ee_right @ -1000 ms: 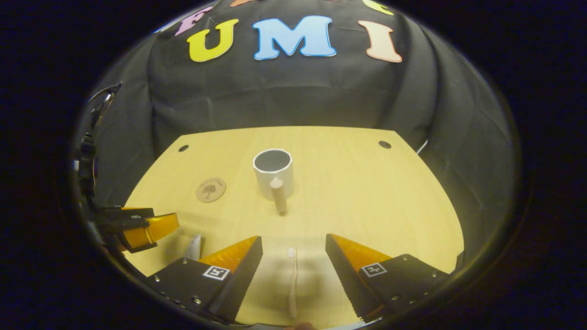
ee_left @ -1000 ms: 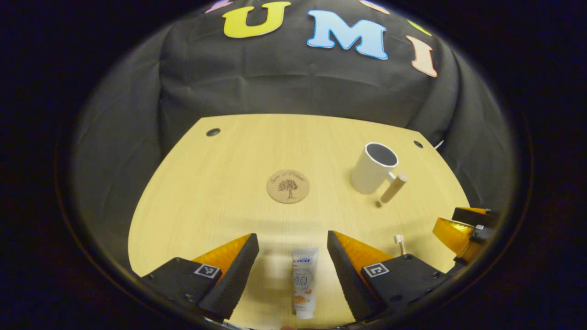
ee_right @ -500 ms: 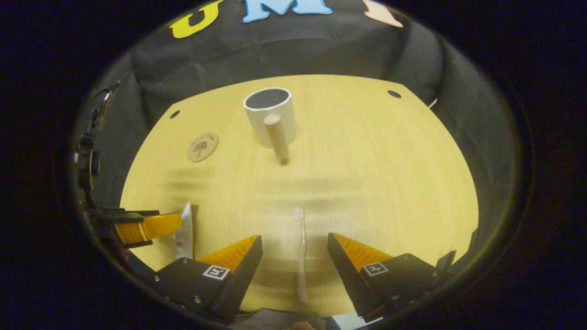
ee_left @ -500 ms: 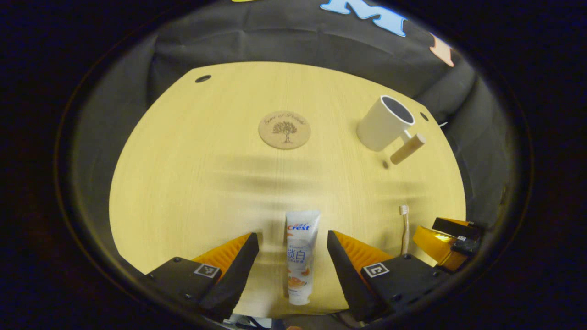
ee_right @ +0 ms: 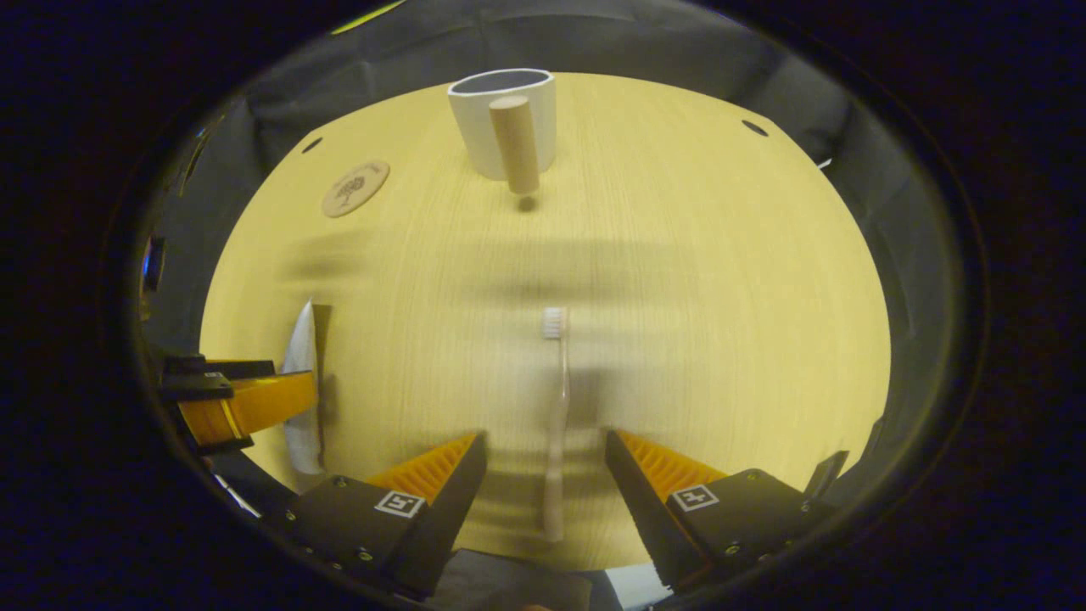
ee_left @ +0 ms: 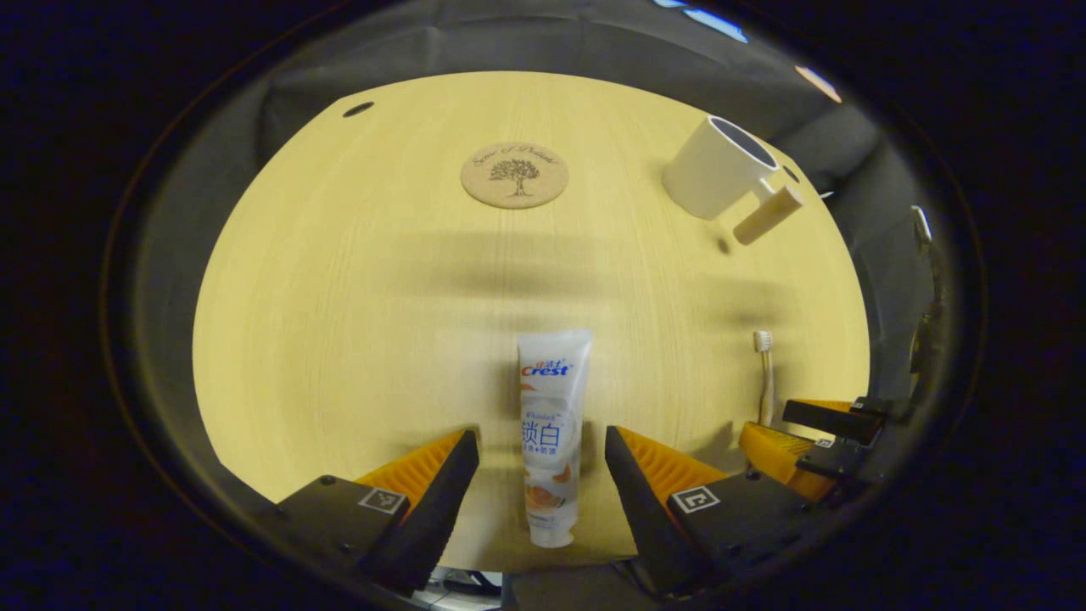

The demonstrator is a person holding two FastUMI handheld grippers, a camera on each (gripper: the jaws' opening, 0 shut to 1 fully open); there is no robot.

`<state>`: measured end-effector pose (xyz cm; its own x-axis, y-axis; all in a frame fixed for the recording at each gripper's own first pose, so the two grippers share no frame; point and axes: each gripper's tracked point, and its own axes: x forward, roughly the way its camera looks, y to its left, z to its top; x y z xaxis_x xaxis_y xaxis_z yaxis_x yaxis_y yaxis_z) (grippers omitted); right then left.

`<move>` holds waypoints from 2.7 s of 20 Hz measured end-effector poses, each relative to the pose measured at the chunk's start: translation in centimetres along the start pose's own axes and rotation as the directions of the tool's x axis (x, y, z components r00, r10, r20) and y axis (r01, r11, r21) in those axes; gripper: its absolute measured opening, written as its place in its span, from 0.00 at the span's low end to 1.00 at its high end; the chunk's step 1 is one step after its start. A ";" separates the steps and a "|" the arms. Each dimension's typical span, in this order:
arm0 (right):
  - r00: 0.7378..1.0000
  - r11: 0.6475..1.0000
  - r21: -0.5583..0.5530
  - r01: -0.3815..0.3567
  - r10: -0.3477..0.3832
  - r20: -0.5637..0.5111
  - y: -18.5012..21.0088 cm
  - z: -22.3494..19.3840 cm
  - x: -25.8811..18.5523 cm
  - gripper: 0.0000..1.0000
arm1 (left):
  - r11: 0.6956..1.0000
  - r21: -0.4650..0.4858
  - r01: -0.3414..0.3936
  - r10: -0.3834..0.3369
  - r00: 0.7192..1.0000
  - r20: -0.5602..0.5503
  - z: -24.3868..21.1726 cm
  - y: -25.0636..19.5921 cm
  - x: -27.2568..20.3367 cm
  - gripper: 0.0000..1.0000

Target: Put the toothbrush and toothpaste on the desktop into the cup, then pick up the cup and place it on the coaster on the desktop.

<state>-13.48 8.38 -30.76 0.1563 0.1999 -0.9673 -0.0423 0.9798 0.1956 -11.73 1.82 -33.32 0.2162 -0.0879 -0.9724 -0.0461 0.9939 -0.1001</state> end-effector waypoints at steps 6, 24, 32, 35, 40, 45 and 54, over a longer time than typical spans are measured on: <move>0.999 1.000 -0.017 0.026 -0.026 -0.042 -0.5 -0.4 0.3 0.88 | 1.000 0.023 -0.008 0.009 0.999 -0.038 -0.9 -0.2 0.9 0.97; 0.993 1.000 0.000 0.017 -0.017 -0.115 -0.7 -1.8 0.0 0.10 | 0.995 0.039 -0.088 0.089 0.996 -0.016 -0.8 1.9 1.0 0.43; 0.997 0.999 0.028 -0.023 0.024 -0.070 -1.1 -1.2 -0.5 0.03 | 0.997 0.031 -0.072 0.072 0.997 0.005 -0.9 2.1 0.6 0.28; 0.998 0.999 0.026 -0.041 0.042 -0.055 -0.7 -1.1 -1.0 0.04 | 0.996 0.028 -0.079 0.078 0.997 0.014 -0.7 2.2 0.5 0.29; 0.997 0.997 0.036 -0.075 0.075 0.005 0.0 0.1 -2.4 0.04 | 0.996 0.034 -0.084 0.081 0.994 0.069 0.5 2.0 -0.4 0.28; 0.988 0.995 0.017 -0.103 0.101 0.120 0.6 2.2 -4.0 0.03 | 0.996 0.032 -0.079 0.073 0.986 0.148 2.2 1.5 -1.5 0.28; 0.885 0.974 -0.005 -0.227 0.209 0.417 2.2 8.4 -9.4 0.04 | 0.999 0.023 -0.042 0.032 0.945 0.326 7.4 -1.0 -4.7 0.29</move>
<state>-6.78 8.79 -19.87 0.5410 0.3855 -0.7475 -0.0820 0.9087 0.4093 -5.51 1.71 -27.08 0.5207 -0.0298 -0.8532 -0.0327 0.9980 -0.0548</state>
